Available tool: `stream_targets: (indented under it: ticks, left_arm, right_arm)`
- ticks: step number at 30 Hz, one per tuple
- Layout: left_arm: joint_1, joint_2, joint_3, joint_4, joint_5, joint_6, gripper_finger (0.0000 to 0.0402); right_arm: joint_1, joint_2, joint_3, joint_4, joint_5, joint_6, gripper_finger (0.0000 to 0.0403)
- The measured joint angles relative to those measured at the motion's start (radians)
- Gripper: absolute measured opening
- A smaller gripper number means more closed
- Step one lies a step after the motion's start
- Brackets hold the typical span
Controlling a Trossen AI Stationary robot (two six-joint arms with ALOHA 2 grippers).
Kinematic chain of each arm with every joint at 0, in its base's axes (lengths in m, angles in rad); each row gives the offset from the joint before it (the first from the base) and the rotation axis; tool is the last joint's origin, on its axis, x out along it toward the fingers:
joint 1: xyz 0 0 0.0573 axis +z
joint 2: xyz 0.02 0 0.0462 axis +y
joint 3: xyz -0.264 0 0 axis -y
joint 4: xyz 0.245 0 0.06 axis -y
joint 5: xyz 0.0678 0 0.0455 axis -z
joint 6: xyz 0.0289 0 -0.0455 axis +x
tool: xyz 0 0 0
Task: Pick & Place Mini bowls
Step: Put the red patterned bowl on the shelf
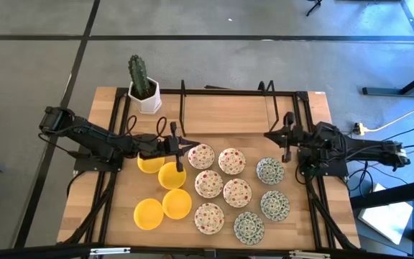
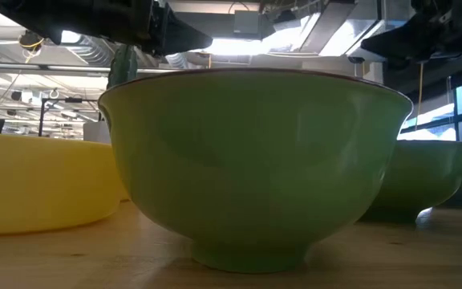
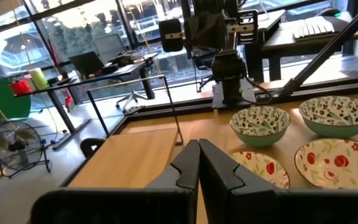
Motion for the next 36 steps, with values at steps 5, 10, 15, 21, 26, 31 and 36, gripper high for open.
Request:
stream_targets:
  ticks: [5, 10, 15, 21, 26, 31, 36]
  left_arm:
    - [0.000, 0.000, 0.000, 0.000, -0.002, 0.000, 0.0004]
    - [0.000, 0.000, 0.000, 0.000, -0.002, -0.002, 0.0004]
    - [0.000, 0.000, 0.000, 0.001, -0.001, -0.078, 0.0004]
    - [0.000, 0.000, 0.000, 0.019, -0.001, -0.114, 0.0004]
    - [0.000, 0.000, 0.000, 0.022, 0.026, -0.132, 0.0004]
    - [-0.003, 0.000, 0.000, 0.027, 0.027, -0.133, 0.0004]
    - [-0.005, 0.000, 0.101, -0.182, 0.050, -0.236, 0.0004]
  right_arm:
    - [0.000, 0.053, 0.000, 0.038, 0.000, 0.008, 0.0021]
    - [0.000, 0.097, 0.000, 0.057, 0.000, 0.038, 0.0021]
    - [0.000, 0.137, 0.000, 0.160, -0.064, 0.075, 0.0021]
    - [0.000, 0.164, 0.000, 0.173, -0.141, 0.075, 0.0021]
    - [0.000, 0.174, 0.000, 0.172, -0.141, 0.075, 0.0021]
    - [0.000, 0.174, 0.000, 0.166, -0.142, 0.052, 0.0021]
    - [0.000, 0.174, 0.000, 0.172, -0.141, 0.051, 0.0021]
